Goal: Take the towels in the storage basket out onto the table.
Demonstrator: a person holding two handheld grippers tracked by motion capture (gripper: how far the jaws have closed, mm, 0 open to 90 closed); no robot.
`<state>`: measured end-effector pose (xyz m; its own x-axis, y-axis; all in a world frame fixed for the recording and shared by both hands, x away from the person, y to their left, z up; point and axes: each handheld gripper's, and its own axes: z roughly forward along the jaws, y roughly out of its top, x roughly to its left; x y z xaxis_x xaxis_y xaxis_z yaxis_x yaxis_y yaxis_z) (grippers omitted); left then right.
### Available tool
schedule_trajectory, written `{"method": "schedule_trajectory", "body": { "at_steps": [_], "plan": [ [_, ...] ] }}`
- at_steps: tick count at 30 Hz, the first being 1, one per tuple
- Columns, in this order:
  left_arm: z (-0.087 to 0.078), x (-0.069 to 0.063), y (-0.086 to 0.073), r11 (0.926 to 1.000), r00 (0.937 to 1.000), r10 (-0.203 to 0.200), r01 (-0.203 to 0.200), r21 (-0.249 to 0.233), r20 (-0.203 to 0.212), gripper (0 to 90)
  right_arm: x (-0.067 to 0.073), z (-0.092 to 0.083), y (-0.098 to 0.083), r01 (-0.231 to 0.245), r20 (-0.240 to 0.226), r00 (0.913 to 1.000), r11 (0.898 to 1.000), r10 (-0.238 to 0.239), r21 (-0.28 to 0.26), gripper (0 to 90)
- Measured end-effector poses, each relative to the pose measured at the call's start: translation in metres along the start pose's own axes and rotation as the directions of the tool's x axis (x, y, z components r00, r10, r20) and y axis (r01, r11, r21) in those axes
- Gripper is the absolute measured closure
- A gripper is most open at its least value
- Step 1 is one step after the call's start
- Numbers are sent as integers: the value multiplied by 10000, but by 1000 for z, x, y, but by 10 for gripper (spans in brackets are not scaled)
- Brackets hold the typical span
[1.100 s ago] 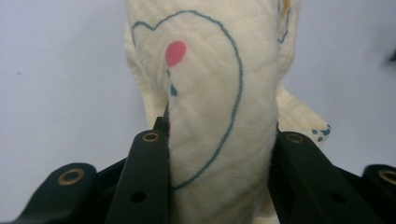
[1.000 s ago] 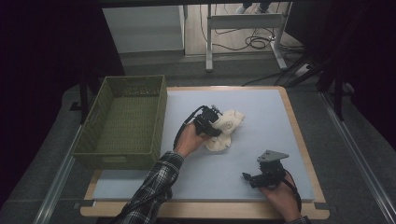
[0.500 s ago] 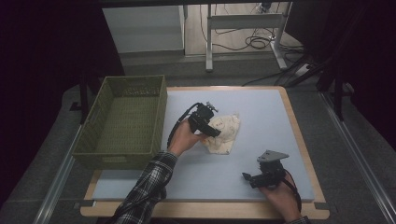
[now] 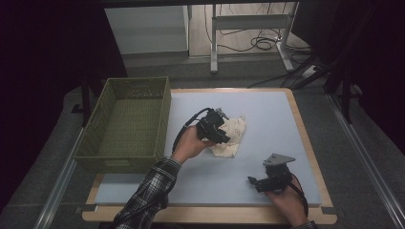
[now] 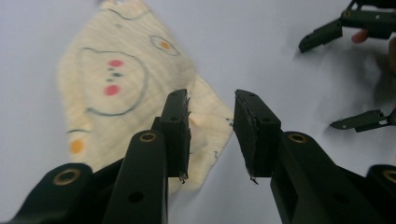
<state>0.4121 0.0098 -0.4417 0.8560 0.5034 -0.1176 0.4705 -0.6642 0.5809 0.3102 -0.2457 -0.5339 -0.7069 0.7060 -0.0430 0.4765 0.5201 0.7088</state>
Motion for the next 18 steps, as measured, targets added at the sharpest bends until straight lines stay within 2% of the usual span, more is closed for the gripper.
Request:
{"method": "schedule_trajectory", "body": {
  "at_steps": [2, 4, 5, 6, 9, 10, 11, 12, 14, 15, 17, 18],
  "plan": [
    [5, -2, 0, 10000, 10000, 28, -28, 78, 22, 657, 0, 0, 0, 0, 0, 10000, 10000, 0, -1, 70],
    [20, -3, -2, 9993, 9999, 59, -54, 366, -131, 574, 0, 0, 0, -14, -19, 10000, 10000, 14, 5, 70],
    [20, -3, -2, 9993, 9999, 59, -54, 366, -131, 533, 0, 0, 0, -3, -12, 10000, 10000, 3, 2, 70],
    [29, -2, -4, 9987, 9988, 78, -53, 500, -491, 516, 0, 0, 0, -8, -15, 10000, 10000, 8, 0, 70],
    [36, 0, -7, 9979, 9977, 53, -9, 648, -676, 501, 0, 0, 0, -10, -14, 10000, 10000, 10, 4, 70],
    [44, 2, -10, 9961, 9954, 67, 18, 879, -956, 501, 0, 0, 0, -8, -14, 10000, 10000, 8, 6, 70],
    [48, 3, -13, 9936, 9943, 208, -90, 1122, -1048, 501, 0, 0, 0, -7, -12, 10000, 10000, 7, 8, 70],
    [48, 3, -13, 9936, 9943, 208, -90, 1122, -1048, 505, 0, 0, 0, -27, -19, 10000, 10000, 27, 9, 70],
    [56, 4, -17, 9885, 9891, 350, -133, 1506, -1428, 576, 0, 0, 0, -20, -18, 10000, 10000, 20, 19, 71],
    [56, 4, -17, 9885, 9891, 350, -133, 1506, -1428, 622, 0, 0, 0, -20, -18, 10000, 10000, 20, 19, 71],
    [58, 8, -20, 9889, 9885, 221, 4, 1486, -1495, 787, 0, 0, 1, -33, -29, 10000, 10000, 33, 36, 73],
    [56, 10, -21, 9912, 9904, 39, 144, 1314, -1385, 787, 0, 0, 1, -38, -35, 10000, 10000, 38, 49, 74]
  ]
}}
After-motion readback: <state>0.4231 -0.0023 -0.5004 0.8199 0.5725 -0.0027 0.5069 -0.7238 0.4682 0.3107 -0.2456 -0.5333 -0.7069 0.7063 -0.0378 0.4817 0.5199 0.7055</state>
